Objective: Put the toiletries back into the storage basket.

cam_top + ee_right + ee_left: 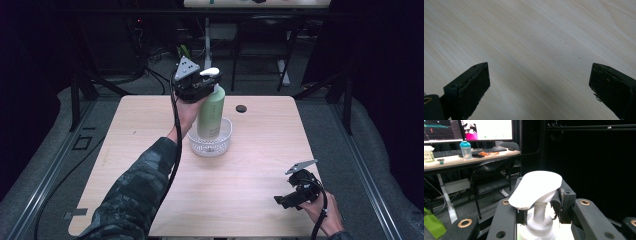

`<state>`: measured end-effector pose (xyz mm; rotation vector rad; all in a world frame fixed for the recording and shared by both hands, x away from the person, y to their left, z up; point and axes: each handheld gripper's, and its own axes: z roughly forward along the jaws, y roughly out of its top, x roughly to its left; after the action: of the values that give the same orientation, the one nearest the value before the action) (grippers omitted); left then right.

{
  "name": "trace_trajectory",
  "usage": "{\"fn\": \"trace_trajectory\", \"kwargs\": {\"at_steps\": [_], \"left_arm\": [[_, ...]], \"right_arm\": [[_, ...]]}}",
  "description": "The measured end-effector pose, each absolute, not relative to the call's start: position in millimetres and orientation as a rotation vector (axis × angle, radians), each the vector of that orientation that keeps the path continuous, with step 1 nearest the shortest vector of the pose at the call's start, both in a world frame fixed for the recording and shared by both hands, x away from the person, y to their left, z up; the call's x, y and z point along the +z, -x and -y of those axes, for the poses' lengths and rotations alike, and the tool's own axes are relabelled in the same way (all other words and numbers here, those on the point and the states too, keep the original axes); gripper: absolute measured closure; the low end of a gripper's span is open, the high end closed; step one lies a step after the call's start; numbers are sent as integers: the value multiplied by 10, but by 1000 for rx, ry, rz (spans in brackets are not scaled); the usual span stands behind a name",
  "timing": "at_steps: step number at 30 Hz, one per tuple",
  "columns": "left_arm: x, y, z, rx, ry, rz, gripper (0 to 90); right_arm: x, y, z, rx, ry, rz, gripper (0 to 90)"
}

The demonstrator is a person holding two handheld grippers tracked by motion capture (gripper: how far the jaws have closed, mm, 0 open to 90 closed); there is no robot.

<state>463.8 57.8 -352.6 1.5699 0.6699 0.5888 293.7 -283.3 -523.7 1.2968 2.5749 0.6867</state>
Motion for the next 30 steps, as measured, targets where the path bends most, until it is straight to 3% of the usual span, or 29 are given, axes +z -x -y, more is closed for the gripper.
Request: {"fn": "trace_trajectory", "kwargs": {"at_steps": [30], "left_arm": [[-4024,-4703,-587,562,-1589,-742,671]], "right_arm": [[-5235,-2935,2834,690,-1298,-2574,28]]}}
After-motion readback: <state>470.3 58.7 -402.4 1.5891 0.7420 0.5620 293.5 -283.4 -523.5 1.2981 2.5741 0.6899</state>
